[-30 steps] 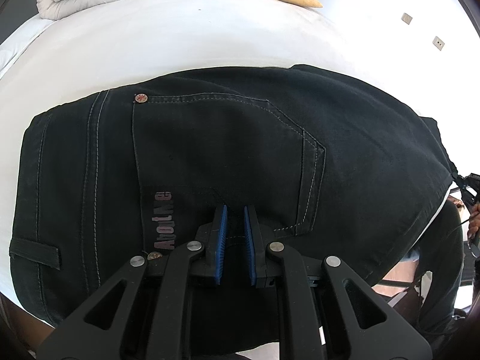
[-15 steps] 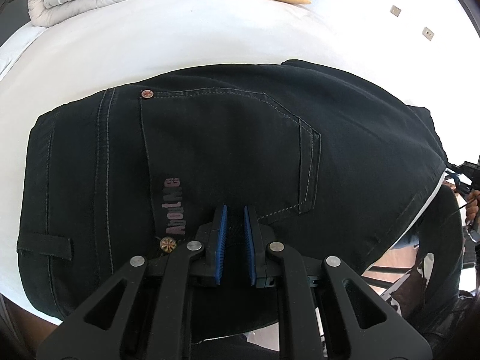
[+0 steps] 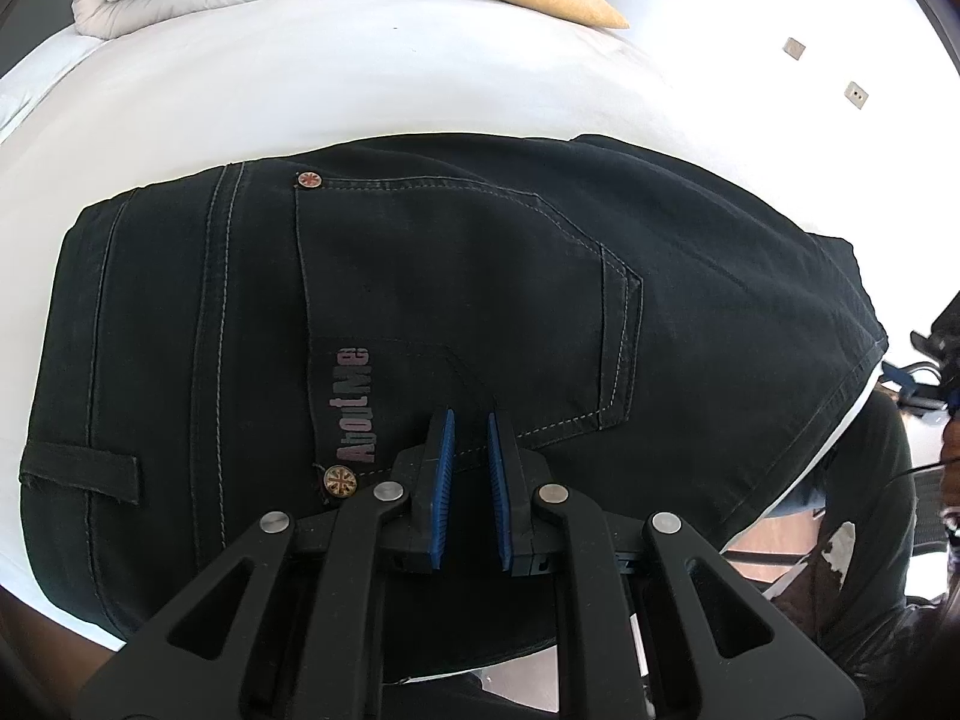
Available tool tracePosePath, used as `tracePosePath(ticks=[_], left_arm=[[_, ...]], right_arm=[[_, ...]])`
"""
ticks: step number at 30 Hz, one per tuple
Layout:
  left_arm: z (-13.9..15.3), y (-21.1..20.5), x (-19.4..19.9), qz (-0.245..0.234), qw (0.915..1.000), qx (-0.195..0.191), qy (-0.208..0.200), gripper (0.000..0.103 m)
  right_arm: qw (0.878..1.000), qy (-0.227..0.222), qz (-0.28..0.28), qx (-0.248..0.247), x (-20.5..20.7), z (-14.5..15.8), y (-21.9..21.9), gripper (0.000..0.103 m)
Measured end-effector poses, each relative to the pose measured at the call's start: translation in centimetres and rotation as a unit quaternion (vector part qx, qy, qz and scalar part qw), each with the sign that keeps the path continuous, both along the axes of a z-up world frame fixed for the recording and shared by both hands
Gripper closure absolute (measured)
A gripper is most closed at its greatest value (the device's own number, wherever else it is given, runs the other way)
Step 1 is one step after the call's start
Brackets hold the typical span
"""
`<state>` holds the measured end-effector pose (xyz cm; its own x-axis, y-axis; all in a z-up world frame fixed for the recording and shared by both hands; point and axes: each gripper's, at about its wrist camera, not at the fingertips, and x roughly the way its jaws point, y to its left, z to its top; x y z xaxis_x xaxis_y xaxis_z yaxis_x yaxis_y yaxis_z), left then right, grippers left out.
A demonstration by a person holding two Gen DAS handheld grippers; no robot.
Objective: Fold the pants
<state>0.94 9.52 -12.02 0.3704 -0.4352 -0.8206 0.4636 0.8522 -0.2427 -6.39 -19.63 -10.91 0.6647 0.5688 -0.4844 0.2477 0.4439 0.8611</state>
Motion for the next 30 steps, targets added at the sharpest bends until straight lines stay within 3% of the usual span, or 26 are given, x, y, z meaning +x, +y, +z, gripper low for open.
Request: tracePosePath(ticks=[5,9,18,30], left_arm=[[-0.2,0.4,-0.1,0.006,1.0,-0.006,-0.001,0.092],[-0.3,0.5,-0.2,0.009,0.9999,-0.006,-0.002,0.092],[-0.2,0.2,-0.3,0.011,0.9999,-0.004,-0.001,0.092],[-0.1,0.0,-0.4,0.012,0.9999,-0.001,-0.002,0.092]], right_arm=[[0.998,0.027,0.013,0.054,1.6,-3.0,1.6,0.057],[0.997,0.049,0.008,0.066,2.1,-4.8,1.5,0.057],[0.994,0.066,0.022,0.086,1.7,-5.4,1.8,0.062],[0.993,0.064,0.025,0.091,3.3,-6.2,2.1,0.056]])
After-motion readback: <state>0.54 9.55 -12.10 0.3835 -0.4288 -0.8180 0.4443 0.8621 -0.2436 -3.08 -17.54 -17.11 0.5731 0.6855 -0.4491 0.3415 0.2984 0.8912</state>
